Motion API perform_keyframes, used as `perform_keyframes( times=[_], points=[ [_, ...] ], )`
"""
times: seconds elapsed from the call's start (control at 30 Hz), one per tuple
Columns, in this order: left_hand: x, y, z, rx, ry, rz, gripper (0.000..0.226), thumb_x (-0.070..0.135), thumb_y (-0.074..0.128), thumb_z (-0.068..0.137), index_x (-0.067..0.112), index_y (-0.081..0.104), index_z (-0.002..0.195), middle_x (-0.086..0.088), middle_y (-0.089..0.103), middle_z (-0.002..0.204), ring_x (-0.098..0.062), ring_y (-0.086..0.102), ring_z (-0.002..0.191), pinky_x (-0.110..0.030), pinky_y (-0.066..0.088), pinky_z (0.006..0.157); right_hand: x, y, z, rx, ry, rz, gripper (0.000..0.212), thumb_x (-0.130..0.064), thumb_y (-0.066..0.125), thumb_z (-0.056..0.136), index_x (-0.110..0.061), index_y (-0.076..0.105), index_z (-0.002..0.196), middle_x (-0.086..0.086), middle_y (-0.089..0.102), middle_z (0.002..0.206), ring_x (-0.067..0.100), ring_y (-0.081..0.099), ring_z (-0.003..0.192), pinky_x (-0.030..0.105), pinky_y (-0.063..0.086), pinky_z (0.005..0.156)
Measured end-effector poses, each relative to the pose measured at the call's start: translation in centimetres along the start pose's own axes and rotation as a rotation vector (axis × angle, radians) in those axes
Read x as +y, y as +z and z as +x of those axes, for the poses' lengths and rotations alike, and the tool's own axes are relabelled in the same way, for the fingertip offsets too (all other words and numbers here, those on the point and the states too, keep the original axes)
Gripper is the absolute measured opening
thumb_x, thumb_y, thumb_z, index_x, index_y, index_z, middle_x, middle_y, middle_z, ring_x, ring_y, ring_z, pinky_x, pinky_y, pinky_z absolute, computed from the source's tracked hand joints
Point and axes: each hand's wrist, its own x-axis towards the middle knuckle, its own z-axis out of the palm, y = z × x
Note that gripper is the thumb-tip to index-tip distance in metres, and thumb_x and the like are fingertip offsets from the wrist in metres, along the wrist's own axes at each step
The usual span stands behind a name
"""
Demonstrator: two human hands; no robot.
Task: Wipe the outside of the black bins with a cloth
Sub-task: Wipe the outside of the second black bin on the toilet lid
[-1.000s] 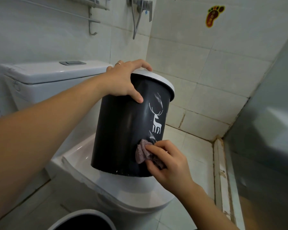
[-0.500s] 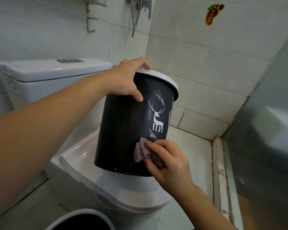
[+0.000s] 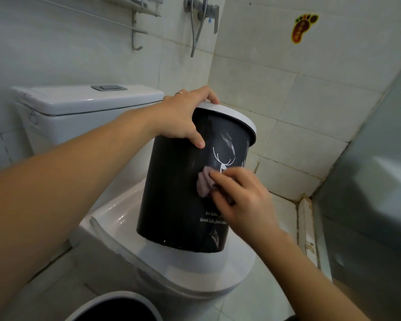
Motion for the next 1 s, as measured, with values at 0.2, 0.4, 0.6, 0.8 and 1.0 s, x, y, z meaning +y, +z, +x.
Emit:
perform_keyframes(
  times=[0.2,0.4,0.6,0.8,1.0],
  points=[
    [-0.1,-0.2,-0.1,-0.001,-0.006,0.008,0.084,0.032,0.092,0.058,0.049,0.040,0.122,-0.003,0.046,0.117,-0.031,0.045,0.114,-0.046,0.041,0.102,-0.1,-0.1,0.0,-0.030,-0.066,0.006,0.022,-0.015,0.070,0.086,-0.013,0.075,0.107,0.006,0.065,0.096,0.026,0.061,0.079,0.038,0.052,0.058],
    [-0.3,-0.5,-0.4,-0.009,0.000,0.000,0.083,0.030,0.091,0.060,0.049,0.040,0.123,-0.002,0.045,0.115,-0.029,0.046,0.113,-0.045,0.042,0.100,0.4,-0.4,0.5,-0.063,-0.127,-0.003,0.022,-0.014,0.068,0.086,-0.014,0.075,0.108,0.006,0.066,0.095,0.028,0.062,0.076,0.038,0.052,0.057],
    [0.2,-0.5,-0.4,-0.038,-0.001,0.002,0.083,0.030,0.090,0.061,0.051,0.038,0.122,-0.002,0.044,0.117,-0.030,0.047,0.112,-0.051,0.045,0.099,1.5,-0.7,5.5,0.009,0.071,-0.018,0.022,-0.013,0.071,0.088,-0.013,0.075,0.110,0.008,0.066,0.099,0.027,0.062,0.079,0.040,0.052,0.059],
    [0.2,-0.4,-0.4,-0.036,0.016,0.023,0.084,0.031,0.091,0.061,0.049,0.039,0.124,-0.004,0.045,0.120,-0.032,0.044,0.118,-0.051,0.041,0.103,0.8,-0.5,2.7,-0.016,-0.023,-0.003,0.023,-0.012,0.071,0.086,-0.013,0.075,0.108,0.006,0.065,0.096,0.025,0.062,0.080,0.039,0.051,0.056],
    [0.5,-0.3,-0.4,-0.031,0.036,0.030,0.084,0.032,0.090,0.060,0.049,0.039,0.124,0.000,0.044,0.113,-0.029,0.043,0.116,-0.047,0.040,0.102,1.8,-0.6,5.1,0.046,0.132,-0.036,0.024,-0.017,0.068,0.089,-0.017,0.073,0.113,0.003,0.066,0.101,0.025,0.064,0.087,0.037,0.052,0.064]
  ],
)
